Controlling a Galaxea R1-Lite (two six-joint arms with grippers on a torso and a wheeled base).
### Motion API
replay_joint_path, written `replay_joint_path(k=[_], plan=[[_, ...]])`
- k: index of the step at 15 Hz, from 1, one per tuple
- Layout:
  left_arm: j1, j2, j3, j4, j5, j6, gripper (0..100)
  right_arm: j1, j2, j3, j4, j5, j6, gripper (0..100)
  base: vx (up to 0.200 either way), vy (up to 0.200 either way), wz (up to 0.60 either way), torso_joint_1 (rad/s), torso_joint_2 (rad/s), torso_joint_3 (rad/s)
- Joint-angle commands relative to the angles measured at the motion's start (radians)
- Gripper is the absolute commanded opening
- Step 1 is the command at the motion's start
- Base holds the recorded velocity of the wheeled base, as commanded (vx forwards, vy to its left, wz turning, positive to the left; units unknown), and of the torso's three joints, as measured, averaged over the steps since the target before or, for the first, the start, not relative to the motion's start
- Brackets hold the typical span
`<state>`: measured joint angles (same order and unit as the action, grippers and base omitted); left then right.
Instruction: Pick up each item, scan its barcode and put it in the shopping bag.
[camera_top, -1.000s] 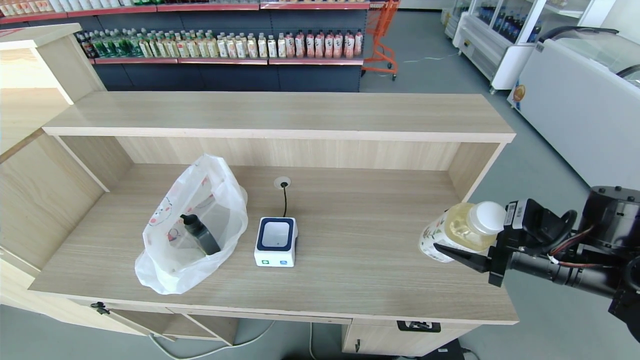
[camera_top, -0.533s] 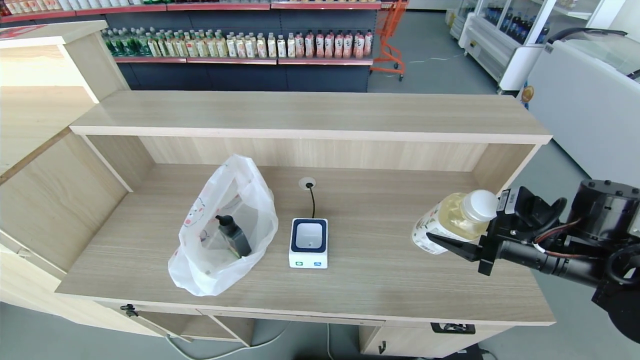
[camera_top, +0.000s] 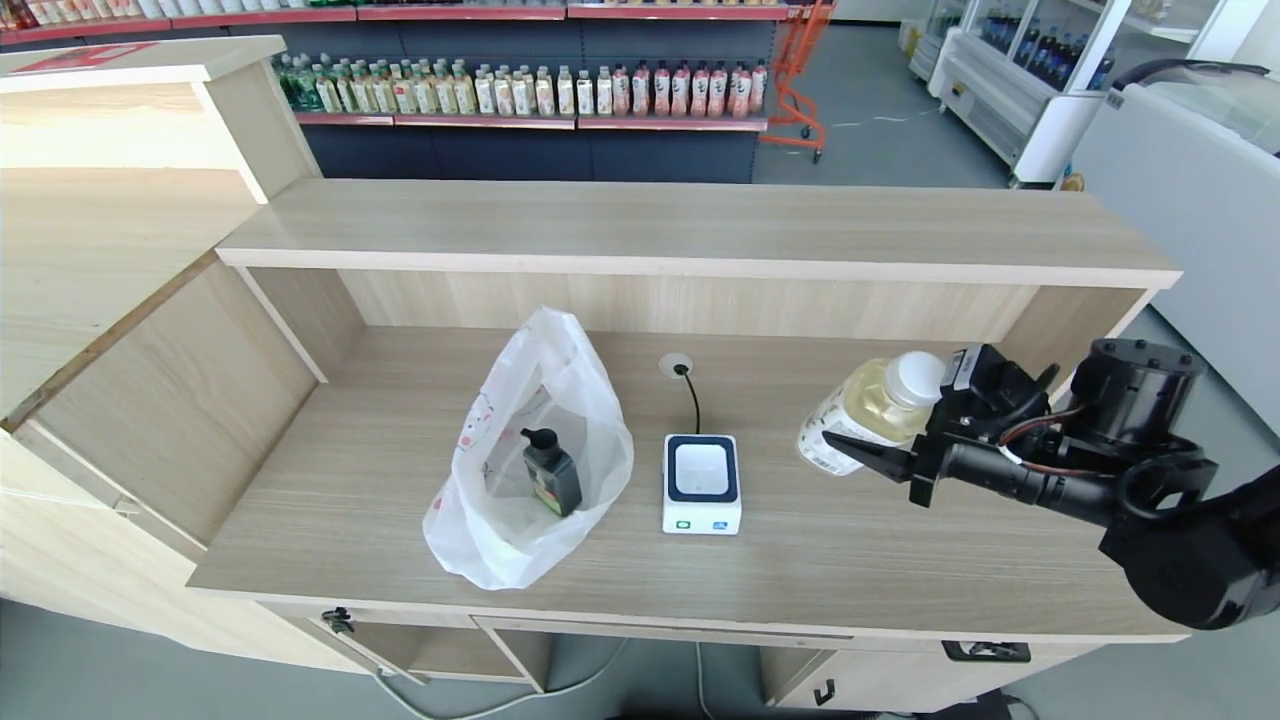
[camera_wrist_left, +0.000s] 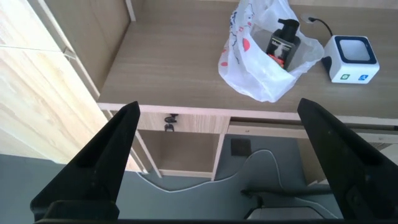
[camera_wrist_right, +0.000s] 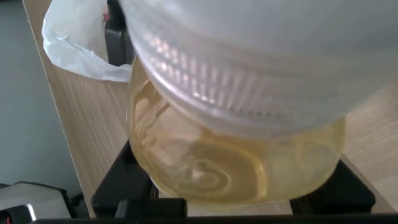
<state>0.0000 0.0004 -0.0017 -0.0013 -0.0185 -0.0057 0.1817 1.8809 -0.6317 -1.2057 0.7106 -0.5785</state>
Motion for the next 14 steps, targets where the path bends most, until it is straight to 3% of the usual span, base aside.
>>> replay_joint_path(k=[1, 4, 8, 14], plan=[[0.000, 0.000, 0.000, 0.000, 0.000, 0.000, 100, 0.019, 0.083, -0.075, 0.000, 0.001, 0.020, 0, 0.000, 0.000, 0.00, 0.000, 0.00, 0.000], [0.000, 0.000, 0.000, 0.000, 0.000, -0.002, 100, 0.025, 0.142, -0.125, -0.008, 0.013, 0.023, 0, 0.000, 0.000, 0.00, 0.000, 0.00, 0.000], [0.000, 0.000, 0.000, 0.000, 0.000, 0.000, 100, 0.024, 0.261, -0.131, -0.152, 0.016, 0.017, 0, 0.000, 0.000, 0.00, 0.000, 0.00, 0.000], [0.000, 0.000, 0.000, 0.000, 0.000, 0.000, 100, 0.024, 0.363, -0.143, -0.245, 0.030, -0.012, 0, 0.000, 0.000, 0.00, 0.000, 0.00, 0.000]])
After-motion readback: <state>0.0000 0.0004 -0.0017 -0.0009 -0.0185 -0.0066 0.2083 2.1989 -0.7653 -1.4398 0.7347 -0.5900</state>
